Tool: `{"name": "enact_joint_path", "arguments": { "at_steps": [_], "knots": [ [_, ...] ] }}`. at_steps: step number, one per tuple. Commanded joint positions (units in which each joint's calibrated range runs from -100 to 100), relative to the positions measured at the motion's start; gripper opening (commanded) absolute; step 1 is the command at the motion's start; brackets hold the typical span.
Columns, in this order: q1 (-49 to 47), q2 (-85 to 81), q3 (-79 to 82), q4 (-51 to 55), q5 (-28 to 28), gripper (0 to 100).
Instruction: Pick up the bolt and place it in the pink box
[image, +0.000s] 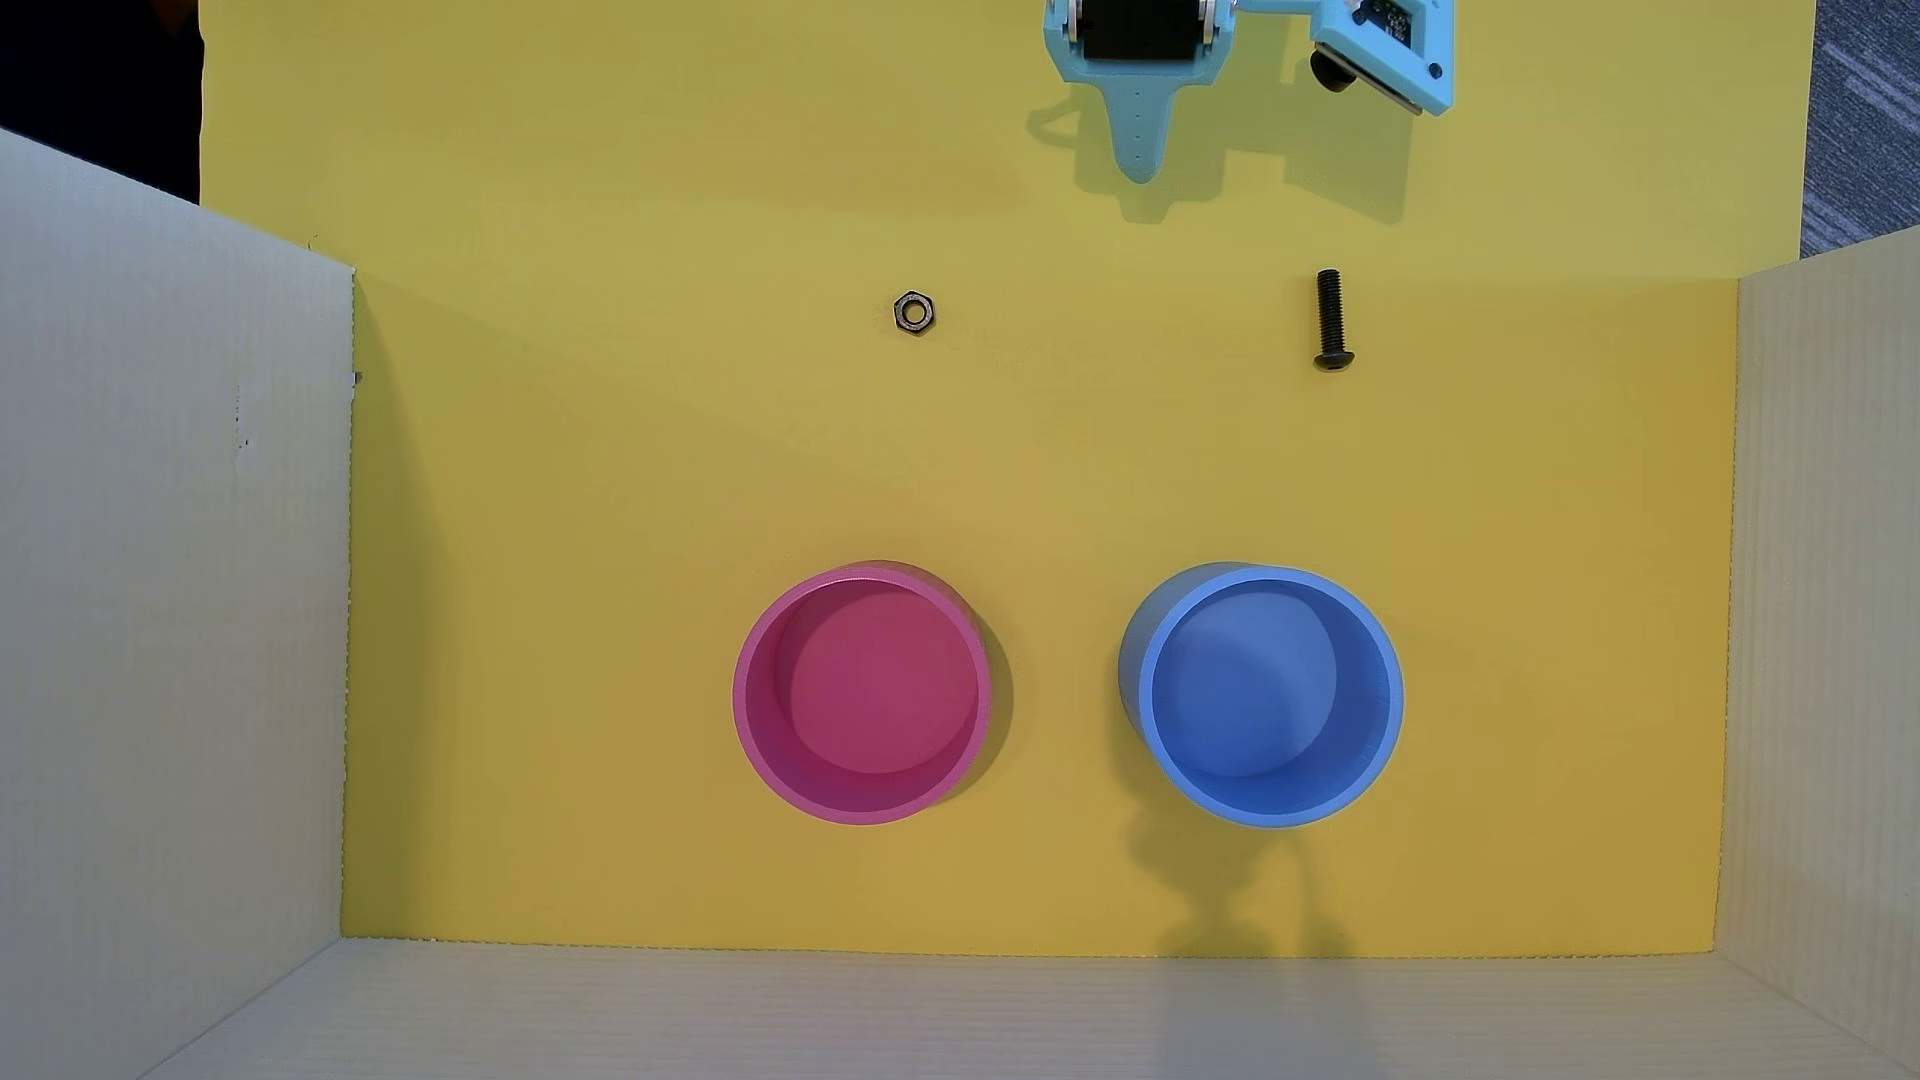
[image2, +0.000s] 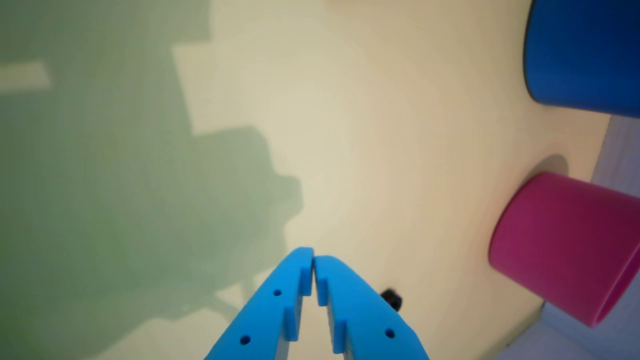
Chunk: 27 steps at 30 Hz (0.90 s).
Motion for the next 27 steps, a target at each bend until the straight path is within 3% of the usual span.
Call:
{"name": "enact_joint_path", "arguments": {
  "at_steps": [1, 22, 27],
  "knots": [
    [-0.28, 0.16, -0.21, 0.47, -0.07, 1],
    [-0.2, 0.16, -0.21, 0.29, -0.02, 1],
    [0.53, 0.16, -3.73, -5.88, 0.03, 1]
  ]
}}
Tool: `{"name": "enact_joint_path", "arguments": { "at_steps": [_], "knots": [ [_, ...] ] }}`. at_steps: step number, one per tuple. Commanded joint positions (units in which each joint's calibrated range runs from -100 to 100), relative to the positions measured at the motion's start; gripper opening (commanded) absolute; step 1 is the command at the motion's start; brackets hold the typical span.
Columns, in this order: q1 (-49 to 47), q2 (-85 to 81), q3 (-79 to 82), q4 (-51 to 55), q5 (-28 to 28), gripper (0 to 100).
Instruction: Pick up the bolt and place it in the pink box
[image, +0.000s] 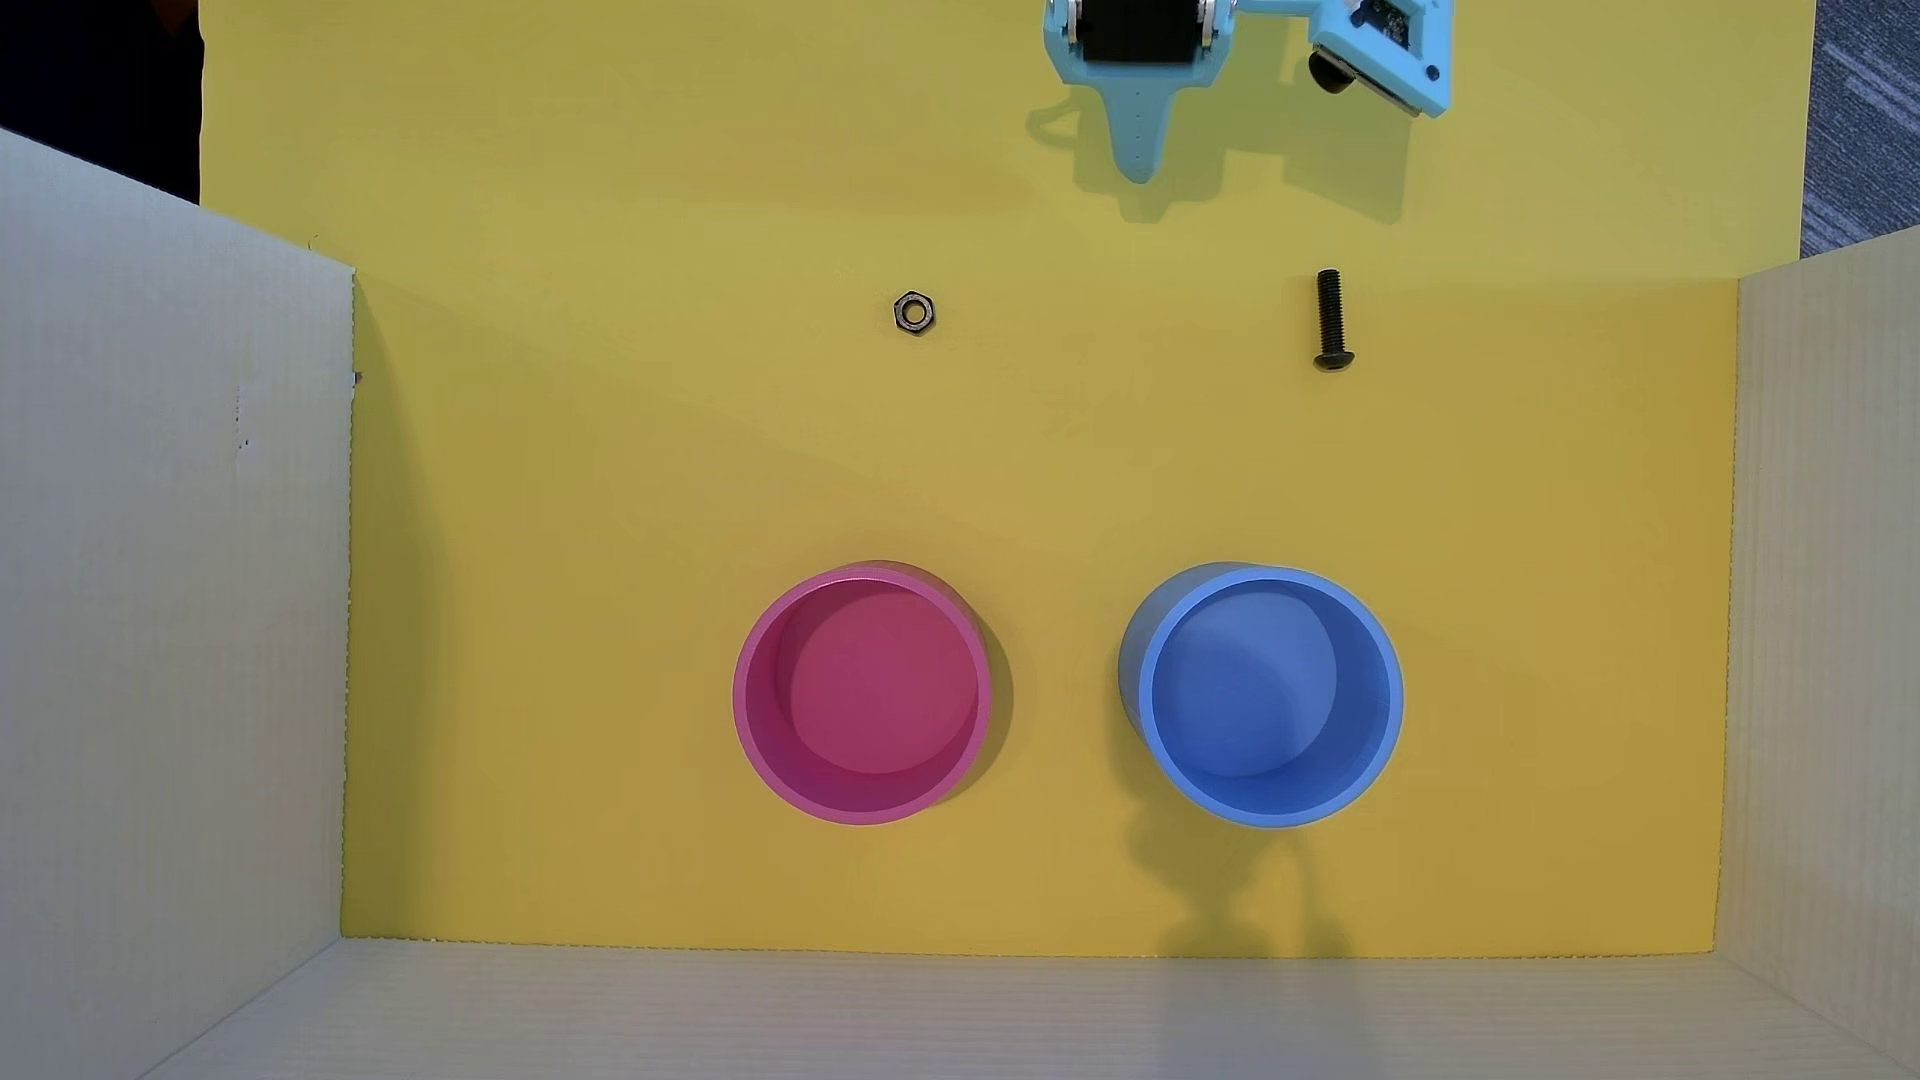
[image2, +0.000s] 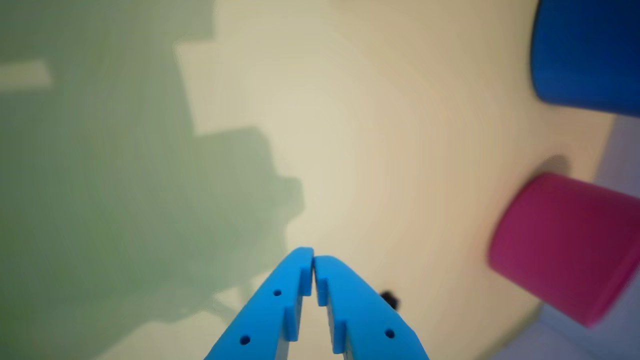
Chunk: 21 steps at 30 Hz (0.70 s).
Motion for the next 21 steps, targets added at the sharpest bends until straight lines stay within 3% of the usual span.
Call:
{"name": "enact_joint_path", "arguments": {
  "at_steps": [1, 7, 21],
  "knots": [
    [0.39, 0.08, -6.72, -2.29, 0.03, 1],
    [0.31, 3.02, -18.03, -2.03, 0.03, 1],
    [-0.35, 45.11, -45.16, -3.14, 0.45, 2]
  ]
}}
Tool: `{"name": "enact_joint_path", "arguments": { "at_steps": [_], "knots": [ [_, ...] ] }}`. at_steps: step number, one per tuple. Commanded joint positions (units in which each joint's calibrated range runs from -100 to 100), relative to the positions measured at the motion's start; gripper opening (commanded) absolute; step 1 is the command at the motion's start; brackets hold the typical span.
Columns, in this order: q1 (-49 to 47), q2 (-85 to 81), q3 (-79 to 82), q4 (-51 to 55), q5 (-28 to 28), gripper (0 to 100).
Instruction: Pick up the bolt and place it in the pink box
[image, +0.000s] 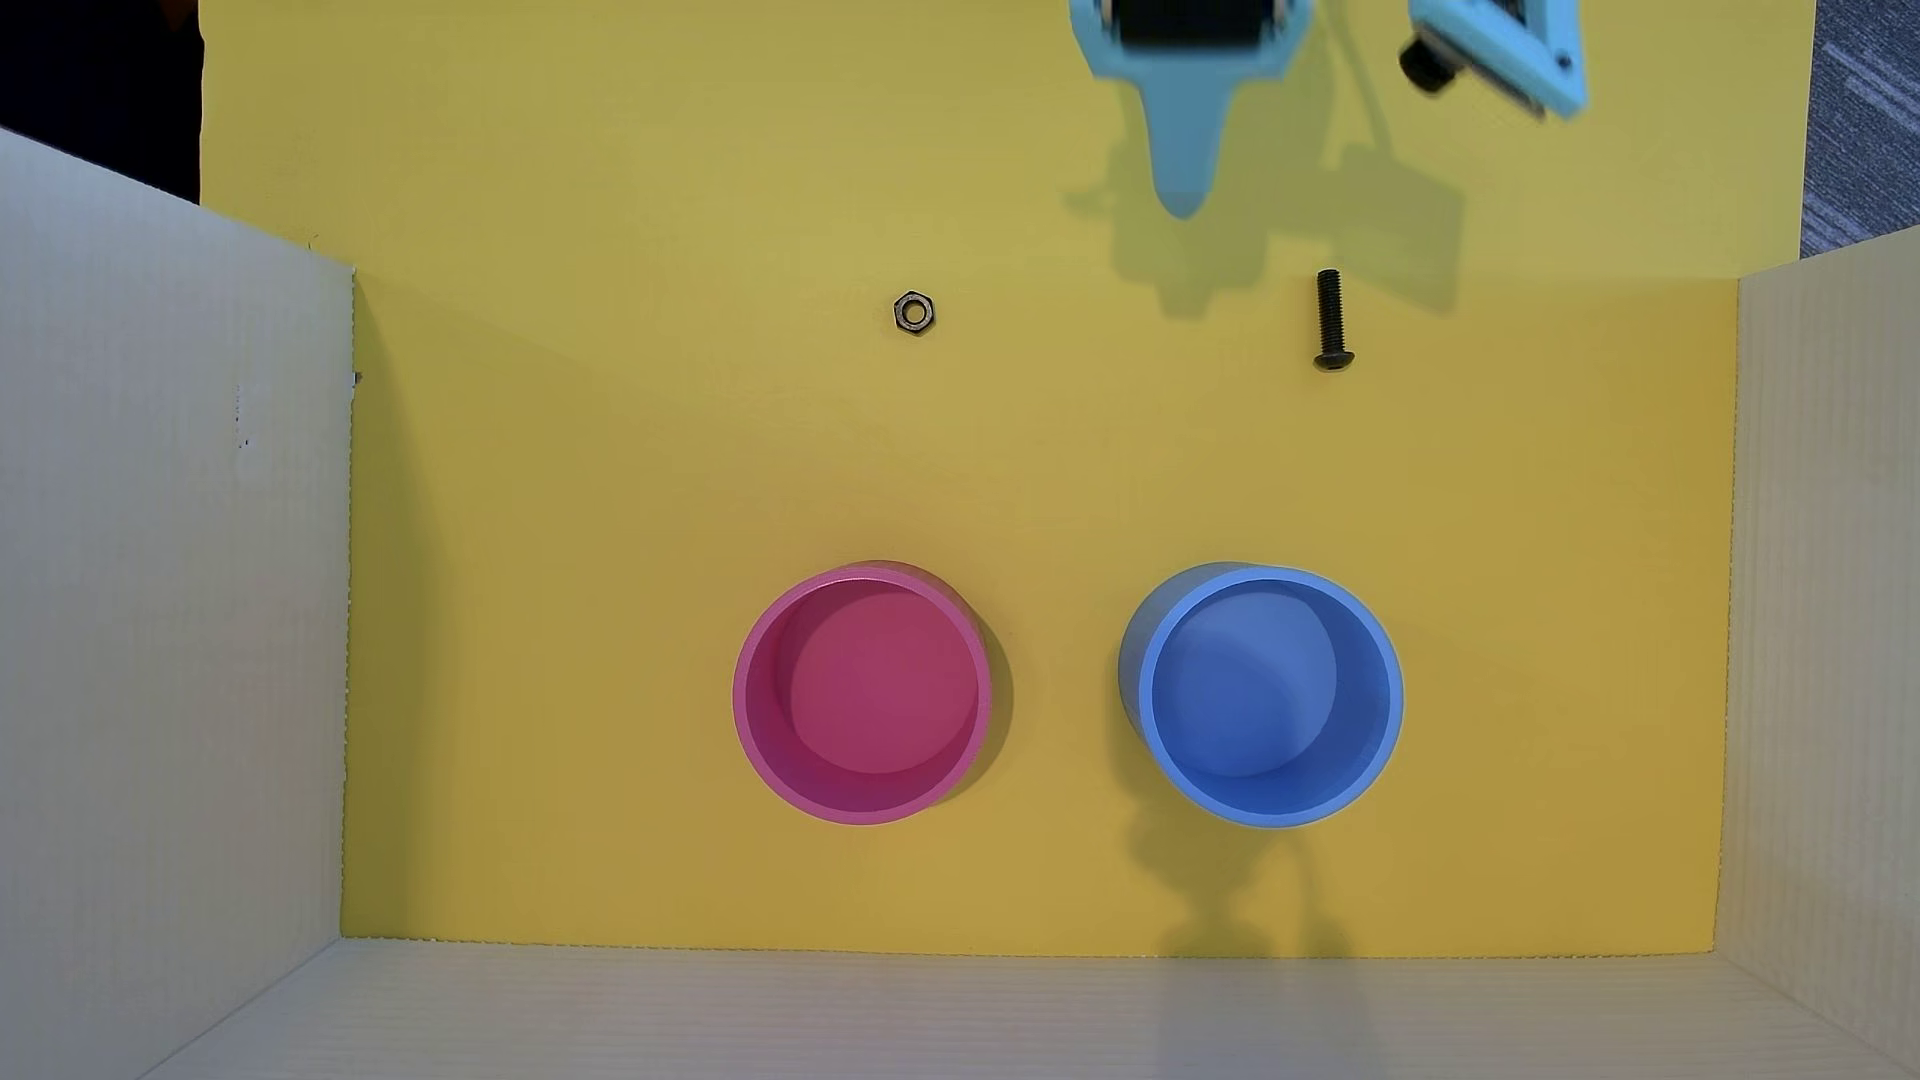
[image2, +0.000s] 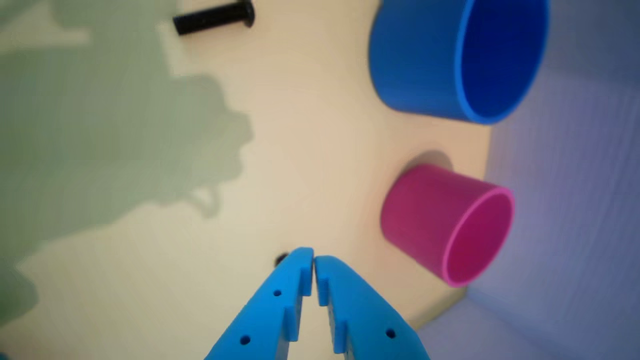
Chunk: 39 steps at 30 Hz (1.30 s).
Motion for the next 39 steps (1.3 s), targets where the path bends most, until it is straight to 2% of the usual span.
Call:
{"name": "enact_joint_path", "arguments": {
  "at_steps": [1, 5, 7, 11, 16, 24, 31, 39],
  "knots": [
    [-0.2, 11.36, -9.13, -0.92, 0.35, 2],
    [-0.13, 22.05, -12.84, -0.92, 0.93, 2],
    [-0.87, 25.76, -13.66, -0.92, 4.21, 2],
    [-1.82, 30.64, -14.02, -0.92, 14.21, 2],
    [-1.97, 30.72, -16.01, -4.01, 15.93, 2],
    [-4.1, 31.4, -18.36, -1.86, 25.57, 2],
    [-12.49, 31.48, -17.64, 1.74, 26.45, 2],
    [-12.64, 39.22, -18.0, 1.14, 26.04, 3]
  ]
}}
